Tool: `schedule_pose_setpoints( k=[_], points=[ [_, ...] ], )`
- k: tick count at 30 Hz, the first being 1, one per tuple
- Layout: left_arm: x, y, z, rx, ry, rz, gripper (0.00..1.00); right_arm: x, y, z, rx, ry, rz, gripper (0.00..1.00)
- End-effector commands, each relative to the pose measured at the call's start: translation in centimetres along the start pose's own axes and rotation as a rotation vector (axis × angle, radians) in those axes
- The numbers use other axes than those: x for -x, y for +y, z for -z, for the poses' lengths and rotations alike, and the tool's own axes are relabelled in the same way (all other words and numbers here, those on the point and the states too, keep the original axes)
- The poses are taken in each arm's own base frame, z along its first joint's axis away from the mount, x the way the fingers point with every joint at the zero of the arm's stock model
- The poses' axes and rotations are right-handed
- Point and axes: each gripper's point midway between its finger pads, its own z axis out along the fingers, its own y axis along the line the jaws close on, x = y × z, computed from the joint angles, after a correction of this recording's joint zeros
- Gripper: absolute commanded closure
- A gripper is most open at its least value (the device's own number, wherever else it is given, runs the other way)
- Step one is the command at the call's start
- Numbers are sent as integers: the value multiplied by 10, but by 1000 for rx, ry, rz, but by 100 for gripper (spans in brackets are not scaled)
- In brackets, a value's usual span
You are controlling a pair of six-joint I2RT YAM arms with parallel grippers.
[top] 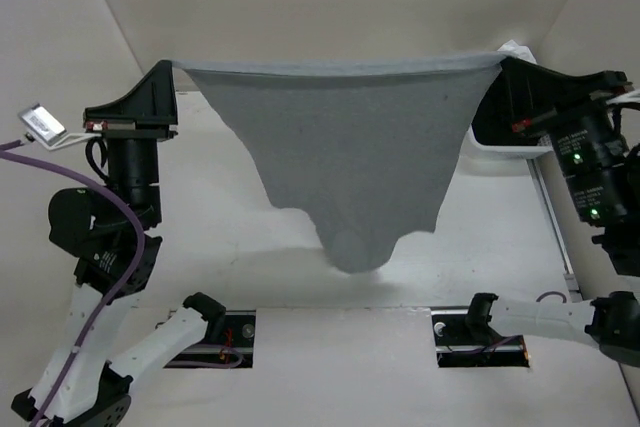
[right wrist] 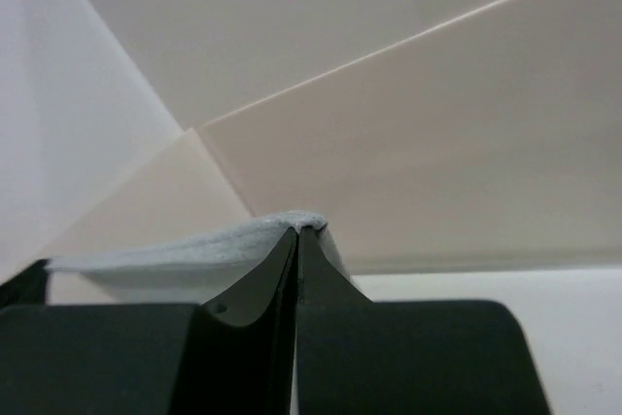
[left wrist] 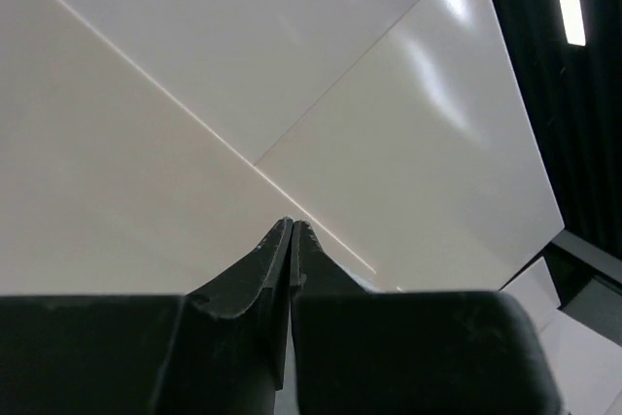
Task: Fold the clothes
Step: Flatten the tank top out
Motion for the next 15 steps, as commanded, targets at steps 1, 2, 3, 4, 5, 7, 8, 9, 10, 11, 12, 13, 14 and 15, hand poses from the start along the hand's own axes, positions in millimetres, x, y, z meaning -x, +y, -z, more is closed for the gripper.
schedule_pose_setpoints(
  k=[1, 2, 3, 4, 5, 7, 8, 9, 10, 11, 12, 13, 14, 15],
  points=[
    [-8, 6, -27, 38, -29, -85, 100, -22, -4, -32, -34, 14, 183, 99],
    [-17, 14, -34, 61, -23, -108, 100, -31, -7, -43, -34, 23, 190, 99],
    [-28, 23, -42, 82, -9, -128, 100, -40, -13, -55, -36, 39, 195, 99],
    [-41, 35, -51, 108, 6, -154, 100, -54, -22, -69, -45, 69, 199, 99],
    [-53, 51, -60, 141, 21, -177, 100, -69, -30, -84, -40, 105, 188, 99],
    [-80, 84, -75, 194, 67, -209, 100, -95, -47, -109, -36, 167, 162, 99],
    [-92, 103, -82, 225, 87, -217, 100, -109, -60, -124, -44, 194, 148, 99],
    [-106, 122, -90, 254, 114, -211, 100, -122, -71, -138, -49, 217, 134, 99],
    [-115, 140, -98, 278, 137, -207, 100, -132, -81, -152, -53, 233, 126, 99],
    [-121, 154, -107, 295, 149, -203, 100, -142, -89, -166, -53, 246, 122, 99],
    [-124, 166, -117, 309, 157, -194, 100, -147, -97, -180, -64, 251, 123, 99],
    [-126, 173, -127, 316, 163, -188, 100, -148, -103, -193, -74, 250, 124, 100],
    [-126, 175, -139, 314, 163, -187, 100, -145, -108, -205, -84, 245, 128, 100],
    [-124, 174, -150, 310, 161, -190, 100, -140, -108, -214, -87, 240, 128, 100]
  ],
)
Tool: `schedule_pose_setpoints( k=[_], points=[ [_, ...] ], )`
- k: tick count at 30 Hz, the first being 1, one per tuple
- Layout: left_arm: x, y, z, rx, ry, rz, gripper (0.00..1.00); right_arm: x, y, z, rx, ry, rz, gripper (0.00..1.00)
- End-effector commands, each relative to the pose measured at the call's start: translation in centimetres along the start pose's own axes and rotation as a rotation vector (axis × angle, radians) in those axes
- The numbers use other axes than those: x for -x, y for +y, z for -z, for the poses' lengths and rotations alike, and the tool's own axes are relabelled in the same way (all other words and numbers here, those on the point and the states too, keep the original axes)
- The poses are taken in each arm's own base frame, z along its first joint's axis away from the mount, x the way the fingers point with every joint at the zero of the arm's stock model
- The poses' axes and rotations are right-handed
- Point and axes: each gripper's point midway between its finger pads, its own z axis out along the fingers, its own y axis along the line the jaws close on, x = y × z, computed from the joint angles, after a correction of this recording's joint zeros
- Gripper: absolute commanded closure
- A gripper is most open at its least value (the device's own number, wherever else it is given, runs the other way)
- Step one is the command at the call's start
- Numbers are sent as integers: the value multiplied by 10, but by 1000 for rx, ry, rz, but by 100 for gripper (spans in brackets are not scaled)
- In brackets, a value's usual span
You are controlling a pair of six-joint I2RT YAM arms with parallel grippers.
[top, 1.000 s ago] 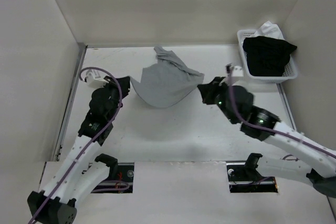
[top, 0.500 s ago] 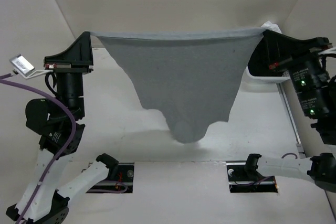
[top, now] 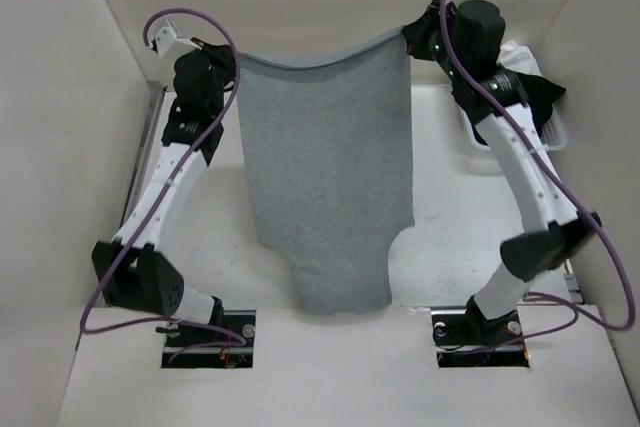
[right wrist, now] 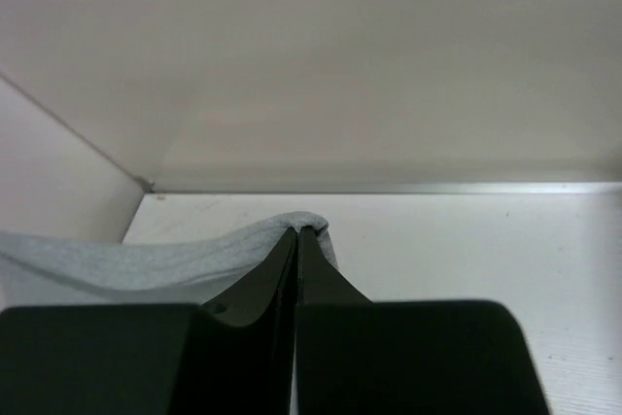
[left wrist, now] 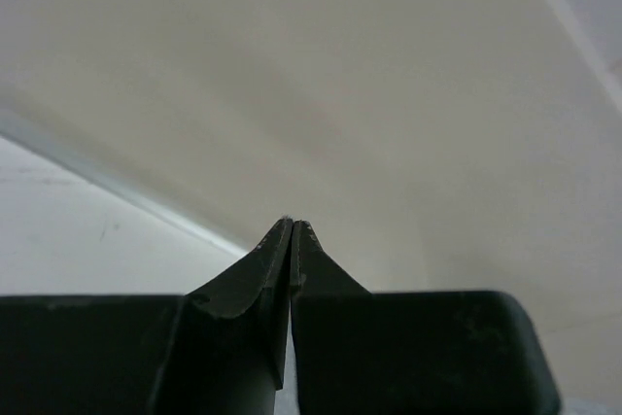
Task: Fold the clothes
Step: Flatten the tank top out
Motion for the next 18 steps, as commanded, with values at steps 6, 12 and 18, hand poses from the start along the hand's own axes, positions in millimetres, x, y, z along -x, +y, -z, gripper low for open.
schedule_pose_setpoints(
  k=[6, 12, 18],
  points=[
    [98, -88, -7, -212, -133, 78, 100, 118, 45, 20, 165, -212, -49, 100],
    [125, -99, 26, -259, -186, 76, 100, 132, 47, 50, 164, -243, -35, 99],
    [80, -67, 49, -199, -117, 44, 100, 86, 31, 69, 135, -180, -28, 99]
  ],
)
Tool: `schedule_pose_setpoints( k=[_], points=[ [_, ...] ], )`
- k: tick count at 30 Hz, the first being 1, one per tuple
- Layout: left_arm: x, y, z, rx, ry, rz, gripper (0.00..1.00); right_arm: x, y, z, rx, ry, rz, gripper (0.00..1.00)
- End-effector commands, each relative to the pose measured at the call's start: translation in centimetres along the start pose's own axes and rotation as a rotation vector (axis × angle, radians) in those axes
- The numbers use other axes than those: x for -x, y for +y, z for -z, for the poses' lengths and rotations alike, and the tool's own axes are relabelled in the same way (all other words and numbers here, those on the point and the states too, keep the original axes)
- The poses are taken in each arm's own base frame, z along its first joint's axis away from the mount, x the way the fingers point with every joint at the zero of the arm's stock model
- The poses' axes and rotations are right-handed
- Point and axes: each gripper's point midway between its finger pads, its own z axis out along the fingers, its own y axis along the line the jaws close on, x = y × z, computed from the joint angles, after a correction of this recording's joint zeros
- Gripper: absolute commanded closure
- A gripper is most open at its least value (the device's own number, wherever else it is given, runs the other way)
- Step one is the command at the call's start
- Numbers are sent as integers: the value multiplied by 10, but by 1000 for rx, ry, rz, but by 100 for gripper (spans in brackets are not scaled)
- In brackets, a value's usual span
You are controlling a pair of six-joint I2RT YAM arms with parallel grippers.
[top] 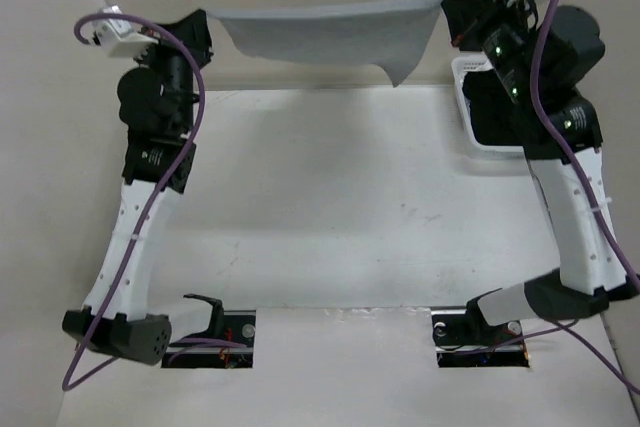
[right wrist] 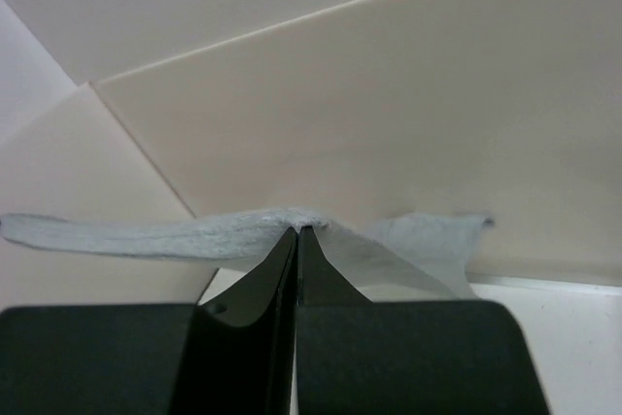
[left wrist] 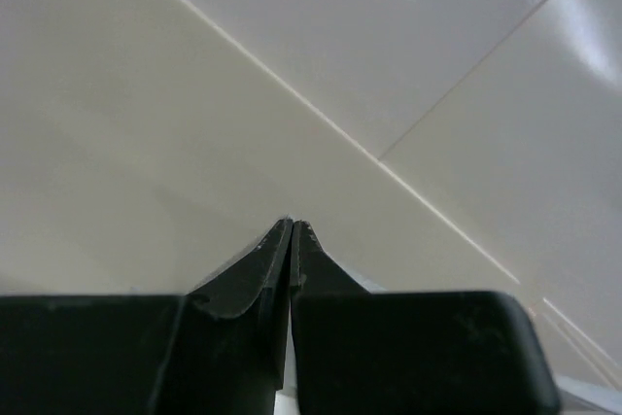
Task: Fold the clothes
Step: Flatten the tank top out, then fold the tank top
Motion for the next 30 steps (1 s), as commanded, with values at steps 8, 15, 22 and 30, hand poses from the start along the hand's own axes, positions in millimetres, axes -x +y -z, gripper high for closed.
schedule_pose_setpoints(
  k=[8, 15, 22, 30],
  points=[
    [-131, 134, 138, 255, 242, -52, 100, -218, -38, 99, -54, 274, -143, 99],
    [-214, 238, 275, 484, 536, -63, 100, -379, -59, 204, -123, 562, -265, 100],
    [-204, 229, 313, 512, 592, 32, 100, -421, -48, 288, -143, 744, -375, 100],
    [-186, 193, 242, 409, 476, -27, 100, -385, -51, 240, -182, 645, -288, 100]
  ],
)
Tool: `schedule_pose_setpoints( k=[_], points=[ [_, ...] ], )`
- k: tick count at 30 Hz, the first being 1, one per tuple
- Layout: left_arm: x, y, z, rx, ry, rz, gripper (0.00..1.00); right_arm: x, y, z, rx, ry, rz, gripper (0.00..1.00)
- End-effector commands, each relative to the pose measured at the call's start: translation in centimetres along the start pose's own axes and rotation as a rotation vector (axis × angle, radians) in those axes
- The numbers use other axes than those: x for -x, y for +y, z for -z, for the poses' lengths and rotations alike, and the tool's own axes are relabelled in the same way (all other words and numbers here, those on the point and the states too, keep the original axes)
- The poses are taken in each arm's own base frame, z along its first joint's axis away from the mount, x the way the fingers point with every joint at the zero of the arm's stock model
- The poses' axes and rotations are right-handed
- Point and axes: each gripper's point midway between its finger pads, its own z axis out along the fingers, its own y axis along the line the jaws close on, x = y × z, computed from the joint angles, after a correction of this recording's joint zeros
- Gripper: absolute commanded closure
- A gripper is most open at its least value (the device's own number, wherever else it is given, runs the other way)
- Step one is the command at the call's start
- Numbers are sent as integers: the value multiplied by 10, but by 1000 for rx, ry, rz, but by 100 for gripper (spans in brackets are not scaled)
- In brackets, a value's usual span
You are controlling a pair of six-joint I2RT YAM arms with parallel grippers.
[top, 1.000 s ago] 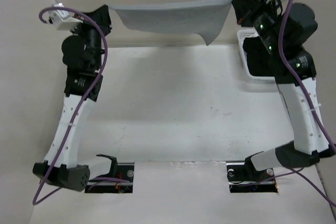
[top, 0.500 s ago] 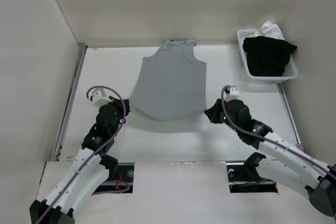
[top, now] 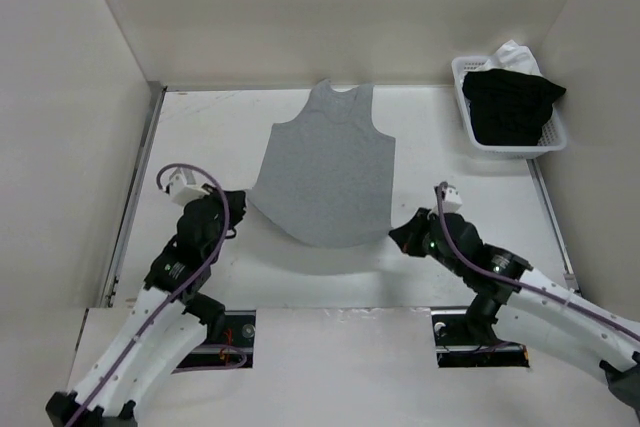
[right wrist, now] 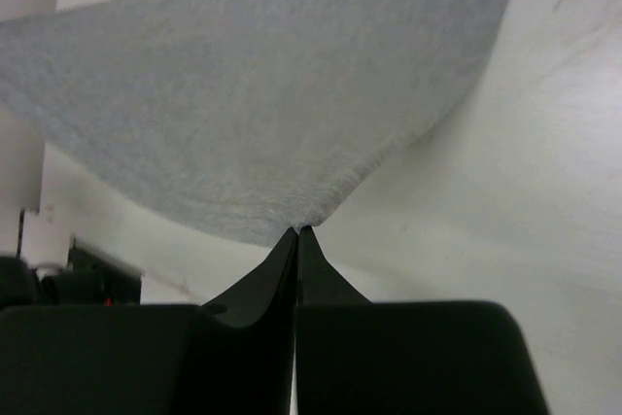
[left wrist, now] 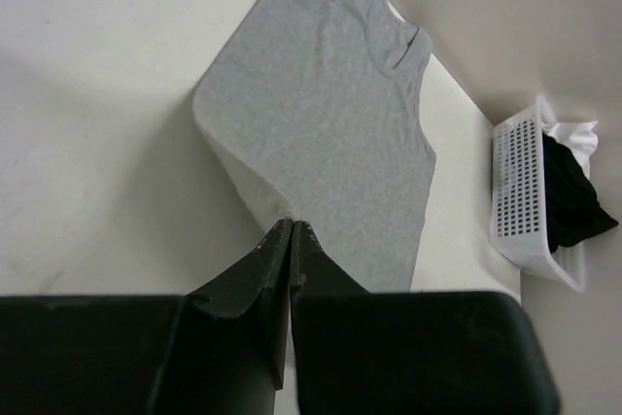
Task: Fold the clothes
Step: Fold the tank top
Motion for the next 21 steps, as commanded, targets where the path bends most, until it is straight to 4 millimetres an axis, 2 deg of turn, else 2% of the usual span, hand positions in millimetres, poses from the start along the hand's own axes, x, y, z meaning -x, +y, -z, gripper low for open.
schedule_pose_setpoints(
  k=[1, 3, 4, 6, 8, 11, 14, 18, 21],
  points=[
    [25, -40, -30, -67, -87, -6, 100, 63, 12, -17, -34, -141, 5, 100],
    [11, -48, -44, -76, -38, 6, 100, 88, 12, -35, -31, -162, 8, 100],
    [-2, -44, -48, -68, -7, -1, 100, 95, 10, -42, -34, -168, 2, 100],
    [-15, -30, -45, -46, 19, -15, 100, 92, 12, -48, -22, -159, 3, 100],
    [-4, -21, -29, -49, -11, -17, 100, 73, 15, -47, -8, -125, 10, 100],
    [23, -27, 12, -101, -62, -5, 100, 36, 25, -27, 23, -54, -5, 100],
    [36, -28, 45, -140, -80, 25, 100, 8, 36, 6, 42, -18, -6, 100],
    [32, -18, 67, -154, -52, 79, 100, -6, 51, 48, 72, -4, -20, 100],
    [36, -18, 75, -173, -62, 102, 100, -8, 61, 63, 92, 5, -24, 100]
  ],
)
